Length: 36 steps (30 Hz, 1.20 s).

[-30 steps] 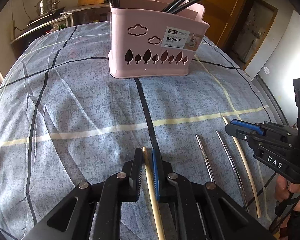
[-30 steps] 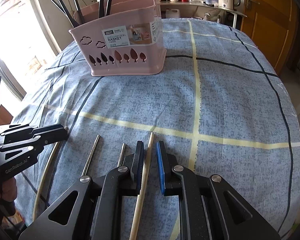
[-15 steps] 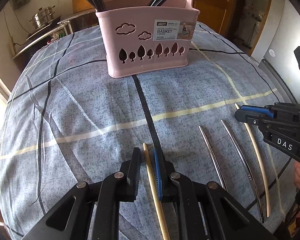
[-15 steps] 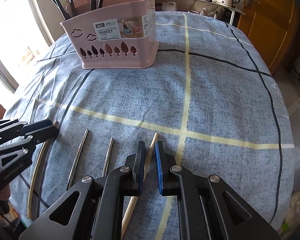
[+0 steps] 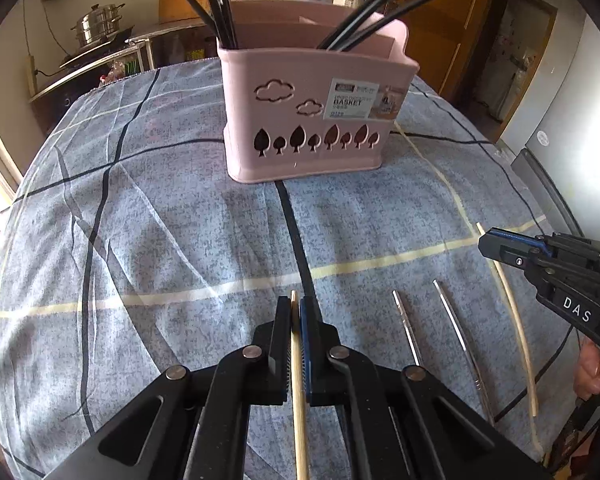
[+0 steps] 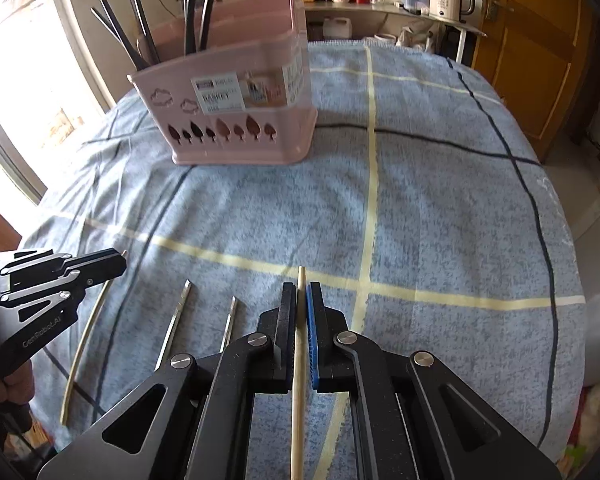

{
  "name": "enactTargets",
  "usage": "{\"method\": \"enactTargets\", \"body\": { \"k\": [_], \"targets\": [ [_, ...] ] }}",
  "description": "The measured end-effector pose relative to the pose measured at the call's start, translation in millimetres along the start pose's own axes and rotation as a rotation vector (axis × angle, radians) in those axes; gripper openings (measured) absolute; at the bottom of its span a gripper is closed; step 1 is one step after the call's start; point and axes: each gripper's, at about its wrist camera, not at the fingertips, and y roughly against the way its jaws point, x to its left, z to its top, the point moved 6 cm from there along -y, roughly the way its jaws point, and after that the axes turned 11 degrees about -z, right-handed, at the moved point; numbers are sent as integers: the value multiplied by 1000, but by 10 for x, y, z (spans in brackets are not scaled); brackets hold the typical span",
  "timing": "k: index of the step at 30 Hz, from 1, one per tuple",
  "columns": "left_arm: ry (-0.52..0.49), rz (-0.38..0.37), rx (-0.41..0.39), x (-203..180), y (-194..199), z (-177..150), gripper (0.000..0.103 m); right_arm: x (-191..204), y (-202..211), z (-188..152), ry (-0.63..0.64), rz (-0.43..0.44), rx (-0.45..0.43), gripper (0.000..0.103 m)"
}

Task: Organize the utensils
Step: 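Lift the held wooden chopsticks and carry both tools over the pink basket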

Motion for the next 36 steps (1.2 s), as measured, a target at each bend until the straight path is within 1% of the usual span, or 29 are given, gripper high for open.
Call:
{"method": "enactTargets", "body": {
  "k": [7,13,18,21,25,26,28,31,36],
  "targets": [
    [-20,-18,-127,-35,461,444,4,-147,406,322,-56,31,-129,5],
    [-52,-16,-222,-65,861,771,4,-277,774,613,-88,19,-248,5],
    [-74,-17,-285,-113,1085,935,4,-340,1009,775,-109,13,-332,5],
    [-80,-30,-310,-155,1175,952,4,-352,1098,769,-119,12,-365,5],
    [-79,-37,-326,-194,1220,857,4,-356,1090,661,-119,15,-354,5],
    [-75,-42,-328,-210,1240,825,4,-357,1116,626,-117,10,-363,5],
    [-71,-52,-327,-231,1283,769,4,-355,1162,580,-114,14,-360,5],
    [-87,-46,-320,-275,1334,699,4,-335,1209,538,-95,6,-352,5],
    [-87,-47,-304,-304,1383,669,4,-278,1292,523,-79,18,-364,5]
  ]
}}
